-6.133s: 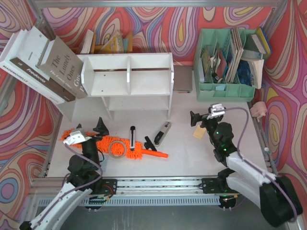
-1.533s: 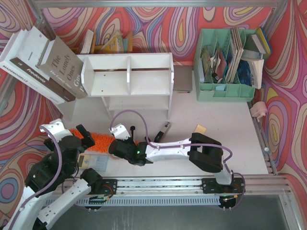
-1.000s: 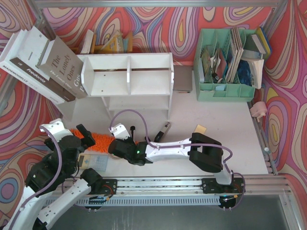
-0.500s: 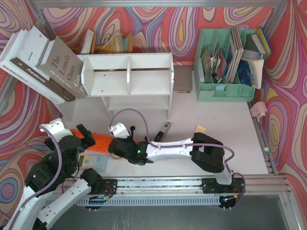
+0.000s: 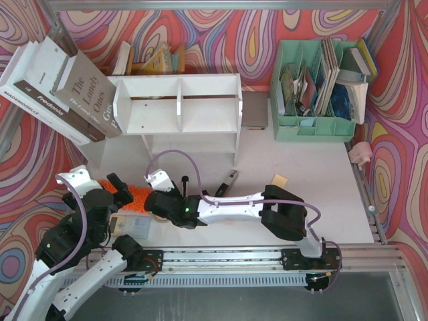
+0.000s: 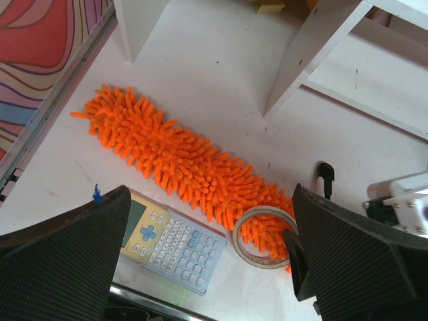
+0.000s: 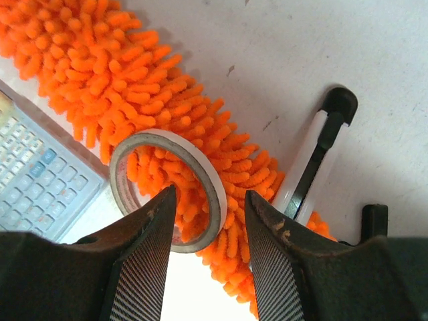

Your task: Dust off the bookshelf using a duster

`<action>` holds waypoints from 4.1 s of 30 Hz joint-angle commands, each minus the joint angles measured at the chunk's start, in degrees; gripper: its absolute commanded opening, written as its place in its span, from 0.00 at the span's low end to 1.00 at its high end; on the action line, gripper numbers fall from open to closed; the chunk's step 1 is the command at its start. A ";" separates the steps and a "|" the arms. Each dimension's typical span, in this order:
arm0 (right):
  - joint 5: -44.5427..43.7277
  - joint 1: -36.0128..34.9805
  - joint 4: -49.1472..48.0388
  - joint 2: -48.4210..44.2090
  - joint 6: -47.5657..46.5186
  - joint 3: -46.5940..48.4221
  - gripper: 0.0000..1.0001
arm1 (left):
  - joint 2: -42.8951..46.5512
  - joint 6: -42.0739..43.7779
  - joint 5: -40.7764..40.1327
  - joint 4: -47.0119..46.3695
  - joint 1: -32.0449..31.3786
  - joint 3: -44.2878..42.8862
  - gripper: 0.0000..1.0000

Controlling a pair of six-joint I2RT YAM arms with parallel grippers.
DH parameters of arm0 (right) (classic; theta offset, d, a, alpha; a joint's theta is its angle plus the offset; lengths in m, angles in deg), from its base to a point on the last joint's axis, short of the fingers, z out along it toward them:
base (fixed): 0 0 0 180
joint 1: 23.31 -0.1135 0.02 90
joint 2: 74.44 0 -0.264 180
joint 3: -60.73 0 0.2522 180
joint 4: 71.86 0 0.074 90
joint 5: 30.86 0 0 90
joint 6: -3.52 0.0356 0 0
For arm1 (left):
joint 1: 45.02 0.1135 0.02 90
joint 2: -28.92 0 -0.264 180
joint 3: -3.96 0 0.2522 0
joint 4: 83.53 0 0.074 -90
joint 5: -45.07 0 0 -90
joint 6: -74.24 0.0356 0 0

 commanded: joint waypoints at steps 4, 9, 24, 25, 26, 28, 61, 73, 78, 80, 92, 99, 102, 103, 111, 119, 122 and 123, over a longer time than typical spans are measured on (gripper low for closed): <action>-0.78 0.63 3.30 3.24 1.18 2.08 0.46 | 0.79 0.75 0.24 -0.61 -0.09 0.84 0.96; -1.06 0.83 4.00 4.13 1.10 2.66 0.45 | 0.40 1.04 0.75 -0.85 -0.09 0.78 0.96; -0.08 1.27 2.86 3.64 1.09 1.22 0.31 | 0.65 0.71 0.29 -0.67 -0.09 0.87 0.97; -0.21 1.32 2.92 3.58 1.25 1.22 0.29 | 0.55 0.81 0.45 -0.74 -0.09 0.87 0.96; -0.26 1.28 2.95 3.60 1.36 1.16 0.29 | 0.41 0.86 0.55 -0.79 -0.09 0.84 0.97; -0.10 1.31 2.68 3.14 1.16 0.76 0.27 | 0.10 0.95 0.67 -0.83 -0.09 0.87 0.97; -12.62 6.35 5.97 -12.02 13.29 -11.85 0.28 | -1.14 1.24 1.04 -1.18 -0.09 1.01 0.96; -0.88 8.69 -0.56 -13.62 12.28 -15.78 0.38 | -1.57 1.30 1.24 -1.21 -0.09 1.02 0.96; 1.63 8.73 1.71 -10.04 12.50 -12.25 0.41 | -1.45 1.15 0.96 -1.10 -0.09 0.99 0.96; 2.59 8.67 1.34 -9.23 12.04 -11.77 0.42 | -1.29 1.13 0.87 -1.11 -0.09 1.00 0.96; 6.88 8.72 1.37 -5.62 11.75 -9.75 0.42 | -1.14 1.25 1.09 -1.24 -0.09 1.09 0.97; 6.23 8.73 2.72 -4.55 11.92 -8.79 0.40 | -1.11 1.13 1.02 -1.19 -0.09 1.05 0.96; 6.50 8.73 3.08 -3.80 12.36 -8.42 0.37 | -1.03 1.34 1.19 -1.22 -0.09 1.06 0.96; 6.44 8.77 3.38 -3.57 12.35 -8.10 0.37 | -1.07 1.32 1.19 -1.16 -0.09 1.06 0.96; 5.55 8.79 4.70 -2.26 12.58 -6.76 0.34 | -1.36 1.30 1.19 -1.28 -0.09 1.08 0.96; 3.68 9.07 6.81 -2.39 14.14 -6.05 0.21 | -1.75 1.36 1.18 -1.35 -0.13 1.06 0.96; 2.68 9.12 7.26 -2.95 14.51 -5.95 0.18 | -1.76 1.50 1.32 -1.42 -0.09 1.14 0.96; 2.31 9.16 7.49 -3.13 14.77 -5.94 0.18 | -1.82 1.48 1.30 -1.40 -0.09 1.10 0.97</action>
